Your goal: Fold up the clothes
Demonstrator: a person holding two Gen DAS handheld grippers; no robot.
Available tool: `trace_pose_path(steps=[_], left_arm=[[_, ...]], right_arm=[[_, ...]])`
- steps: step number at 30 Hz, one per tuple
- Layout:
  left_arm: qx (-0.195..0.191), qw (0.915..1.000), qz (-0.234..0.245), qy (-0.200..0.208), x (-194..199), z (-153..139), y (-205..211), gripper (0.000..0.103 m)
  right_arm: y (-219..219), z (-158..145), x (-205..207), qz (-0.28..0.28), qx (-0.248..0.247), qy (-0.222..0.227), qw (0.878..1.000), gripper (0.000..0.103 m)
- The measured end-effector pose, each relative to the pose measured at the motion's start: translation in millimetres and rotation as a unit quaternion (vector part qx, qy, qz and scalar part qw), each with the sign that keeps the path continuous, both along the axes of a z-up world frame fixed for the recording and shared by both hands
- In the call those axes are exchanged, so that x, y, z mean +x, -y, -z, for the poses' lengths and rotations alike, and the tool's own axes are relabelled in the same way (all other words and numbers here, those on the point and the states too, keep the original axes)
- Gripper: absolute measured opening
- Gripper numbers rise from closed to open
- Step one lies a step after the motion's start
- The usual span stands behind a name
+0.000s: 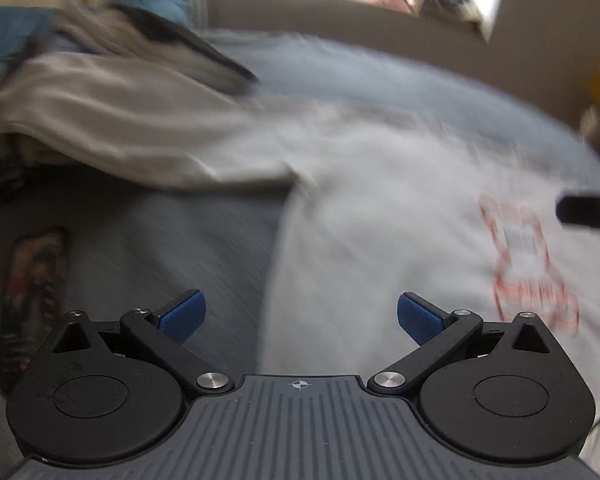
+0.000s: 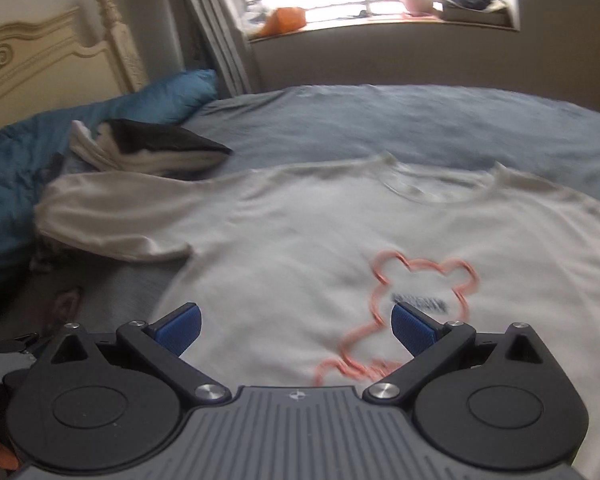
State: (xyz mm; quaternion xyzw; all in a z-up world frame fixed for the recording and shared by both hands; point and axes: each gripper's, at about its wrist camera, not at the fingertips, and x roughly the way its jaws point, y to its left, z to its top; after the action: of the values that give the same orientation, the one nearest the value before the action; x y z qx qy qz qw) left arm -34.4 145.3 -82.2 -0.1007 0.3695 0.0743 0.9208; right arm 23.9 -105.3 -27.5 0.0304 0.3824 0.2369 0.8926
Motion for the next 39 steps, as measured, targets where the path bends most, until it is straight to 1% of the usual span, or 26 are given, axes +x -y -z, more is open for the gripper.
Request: trace_pose_path(steps=[2,4,6,8,11,14,15,17,19,21,24,25,26,28,29,30,31,32,35,37,38,39], left_arm=[[-0.003,0.9987,-0.036,0.036,-2,-11,-19,0.103],[0.000,0.9946,-0.076,0.071,-4,-20,-39,0.102],[-0.001,0.9875,-0.123,0.099,-7,-27,-62,0.101],[-0.012,0.9780,-0.173,0.117,-9,-29,-86,0.100],[-0.029,0.9583,-0.246,0.143,-13,-33,-123,0.097],[-0.071,0.9370,-0.306,0.152,-12,-26,-159,0.086],[-0.087,0.9304,-0.319,0.158,-13,-24,-168,0.079],[-0.119,0.9170,-0.340,0.171,-13,-19,-186,0.078],[-0.153,0.9022,-0.359,0.184,-14,-14,-204,0.077],[-0.186,0.8872,-0.374,0.196,-15,-10,-218,0.077],[-0.225,0.8670,-0.391,0.212,-12,-2,-236,0.076],[-0.237,0.8615,-0.394,0.215,-10,0,-241,0.075],[-0.250,0.8577,-0.394,0.215,-7,3,-246,0.075],[-0.271,0.8516,-0.395,0.212,0,9,-254,0.071],[-0.280,0.8484,-0.398,0.209,2,12,-258,0.070],[-0.286,0.8445,-0.400,0.211,3,14,-261,0.067],[-0.291,0.8404,-0.404,0.214,4,17,-264,0.064],[-0.292,0.8381,-0.407,0.217,4,17,-265,0.062],[-0.288,0.8354,-0.410,0.226,7,18,-267,0.049],[-0.282,0.8373,-0.407,0.232,9,16,-267,0.030],[-0.276,0.8393,-0.405,0.235,10,14,-266,0.025],[-0.269,0.8418,-0.403,0.238,11,13,-266,0.015]], right_arm=[[-15,-14,11,-0.025,0.001,0.008,1.000,0.103],[-33,-29,21,-0.052,0.002,0.016,0.999,0.103],[-54,-44,30,-0.082,0.005,0.024,0.996,0.103],[-79,-58,38,-0.111,0.009,0.031,0.993,0.103],[-121,-76,48,-0.153,0.017,0.040,0.987,0.103],[-165,-89,57,-0.193,0.030,0.037,0.980,0.103],[-180,-92,60,-0.205,0.035,0.034,0.978,0.103],[-210,-97,66,-0.233,0.040,0.021,0.971,0.103],[-239,-99,73,-0.248,0.042,0.013,0.968,0.103],[-270,-97,81,-0.269,0.044,-0.006,0.962,0.102],[-315,-91,95,-0.285,0.042,-0.037,0.957,0.100],[-326,-88,99,-0.283,0.046,-0.048,0.957,0.099],[-336,-84,104,-0.280,0.050,-0.059,0.957,0.098],[-356,-77,113,-0.274,0.059,-0.082,0.956,0.096],[-363,-72,118,-0.270,0.066,-0.096,0.956,0.094],[-369,-67,123,-0.266,0.073,-0.111,0.955,0.091],[-373,-62,127,-0.258,0.080,-0.122,0.955,0.086],[-375,-59,130,-0.253,0.085,-0.130,0.955,0.085],[-376,-51,135,-0.243,0.092,-0.141,0.955,0.083],[-371,-50,137,-0.239,0.090,-0.139,0.957,0.082],[-368,-49,138,-0.237,0.088,-0.137,0.958,0.082],[-363,-49,140,-0.234,0.088,-0.136,0.959,0.082]])
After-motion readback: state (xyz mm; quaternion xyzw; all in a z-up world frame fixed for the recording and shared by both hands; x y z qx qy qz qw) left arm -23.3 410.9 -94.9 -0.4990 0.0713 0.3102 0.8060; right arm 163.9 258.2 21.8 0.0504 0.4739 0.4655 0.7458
